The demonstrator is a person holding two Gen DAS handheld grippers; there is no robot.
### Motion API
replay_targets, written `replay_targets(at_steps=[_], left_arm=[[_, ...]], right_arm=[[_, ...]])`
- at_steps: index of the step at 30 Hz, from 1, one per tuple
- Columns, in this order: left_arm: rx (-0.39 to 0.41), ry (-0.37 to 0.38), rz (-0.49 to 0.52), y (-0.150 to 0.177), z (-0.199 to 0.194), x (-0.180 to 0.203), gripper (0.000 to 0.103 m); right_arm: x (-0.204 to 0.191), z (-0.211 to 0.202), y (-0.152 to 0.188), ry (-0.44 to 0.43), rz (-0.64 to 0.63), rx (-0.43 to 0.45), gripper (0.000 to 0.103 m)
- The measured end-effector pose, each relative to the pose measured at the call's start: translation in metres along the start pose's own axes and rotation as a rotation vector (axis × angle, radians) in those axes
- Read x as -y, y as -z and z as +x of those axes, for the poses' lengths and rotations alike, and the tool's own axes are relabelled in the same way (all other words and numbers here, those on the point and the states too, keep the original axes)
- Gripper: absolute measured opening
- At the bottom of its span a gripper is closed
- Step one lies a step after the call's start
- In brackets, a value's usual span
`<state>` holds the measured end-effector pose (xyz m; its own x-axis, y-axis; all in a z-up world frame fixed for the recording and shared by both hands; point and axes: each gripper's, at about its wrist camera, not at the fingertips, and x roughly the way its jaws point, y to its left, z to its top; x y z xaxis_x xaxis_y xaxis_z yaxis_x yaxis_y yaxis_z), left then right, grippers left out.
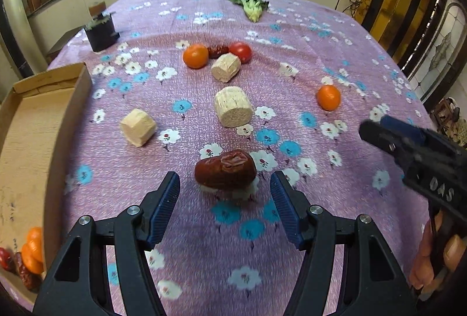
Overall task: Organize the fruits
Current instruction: 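Grasp a red date with the left gripper while the right gripper grasps a mandarin, then carry the red date and mandarin with both grippers over the tray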
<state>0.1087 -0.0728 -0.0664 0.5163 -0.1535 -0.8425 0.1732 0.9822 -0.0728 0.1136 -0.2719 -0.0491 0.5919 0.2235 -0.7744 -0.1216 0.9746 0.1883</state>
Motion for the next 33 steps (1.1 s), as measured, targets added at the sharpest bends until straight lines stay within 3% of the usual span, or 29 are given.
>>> replay_targets(at_steps=[8, 11, 12, 14, 26, 33], left_arm=[[-0.007, -0.067, 0.018, -0.007, 0.030, 0.006, 0.063], [0.023, -0.072, 0.030, -0.009, 0.032, 0.010, 0.059], [0.033, -0.068, 0.035, -0.009, 0.032, 0.011, 0.048], [0.044, -0.081, 0.054, -0.009, 0.031, 0.015, 0.047], [0.086, -0.089, 0.043, 0.009, 0.001, 0.002, 0.047], [0.126, -0.094, 0.019, 0.020, -0.026, -0.010, 0.047]], right_arm=[[0.005, 0.052, -0.028, 0.022, -0.007, -0.039, 0.054], [0.006, 0.070, -0.032, 0.055, -0.028, -0.061, 0.047], [0.007, 0.076, -0.032, 0.063, -0.030, -0.074, 0.041], [0.005, 0.076, -0.032, 0.080, -0.050, -0.055, 0.033], [-0.007, 0.018, -0.009, 0.010, -0.023, 0.003, 0.032], [-0.033, -0.024, 0.008, 0.055, -0.065, 0.068, 0.032]])
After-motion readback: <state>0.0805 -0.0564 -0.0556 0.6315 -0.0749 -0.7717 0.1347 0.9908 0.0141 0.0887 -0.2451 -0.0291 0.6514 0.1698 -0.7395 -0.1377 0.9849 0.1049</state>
